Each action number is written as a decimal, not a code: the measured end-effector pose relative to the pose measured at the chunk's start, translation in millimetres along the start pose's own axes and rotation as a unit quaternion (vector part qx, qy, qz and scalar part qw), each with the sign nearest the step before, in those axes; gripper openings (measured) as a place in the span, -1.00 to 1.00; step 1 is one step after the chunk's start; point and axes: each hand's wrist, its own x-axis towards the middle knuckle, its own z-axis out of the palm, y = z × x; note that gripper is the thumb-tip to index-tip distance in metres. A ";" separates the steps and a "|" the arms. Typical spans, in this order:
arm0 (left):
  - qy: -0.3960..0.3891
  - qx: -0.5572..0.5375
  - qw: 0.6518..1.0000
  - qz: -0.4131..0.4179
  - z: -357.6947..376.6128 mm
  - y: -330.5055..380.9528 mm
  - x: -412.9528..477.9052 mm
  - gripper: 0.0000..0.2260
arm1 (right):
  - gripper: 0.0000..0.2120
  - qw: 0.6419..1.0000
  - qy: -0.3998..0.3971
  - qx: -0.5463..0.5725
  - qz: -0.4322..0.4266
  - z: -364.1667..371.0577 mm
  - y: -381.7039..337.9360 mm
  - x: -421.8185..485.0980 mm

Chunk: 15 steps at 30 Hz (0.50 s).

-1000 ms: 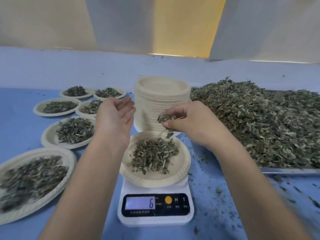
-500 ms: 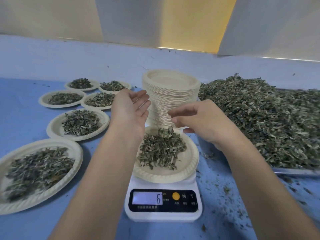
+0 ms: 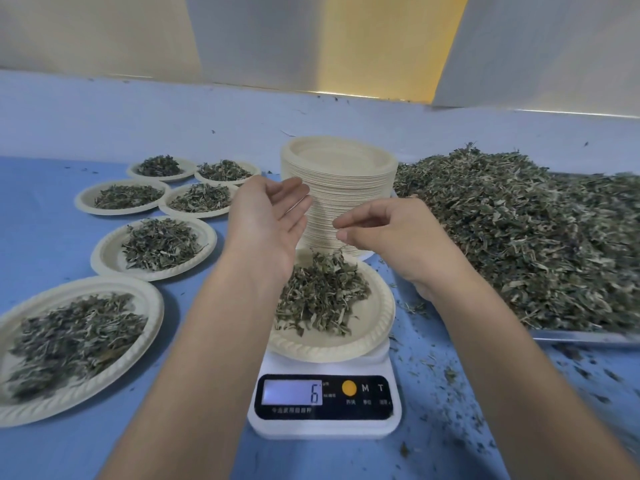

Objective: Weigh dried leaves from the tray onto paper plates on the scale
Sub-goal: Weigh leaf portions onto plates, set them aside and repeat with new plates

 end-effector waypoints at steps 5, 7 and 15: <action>-0.009 0.002 1.000 -0.003 2.6 -2.7 -1.0 -0.74 | -0.83 0.997 -0.037 0.066 0.020 -1.2 -0.2 0.9; -0.021 -0.002 1.000 -0.009 5.1 -4.4 -2.5 -0.74 | -0.81 0.994 -0.036 0.100 0.030 -4.1 3.1 3.2; -0.074 -0.013 0.995 -0.058 21.2 -20.2 -7.4 -0.75 | -0.86 0.980 0.111 -0.135 0.094 -63.3 51.9 17.2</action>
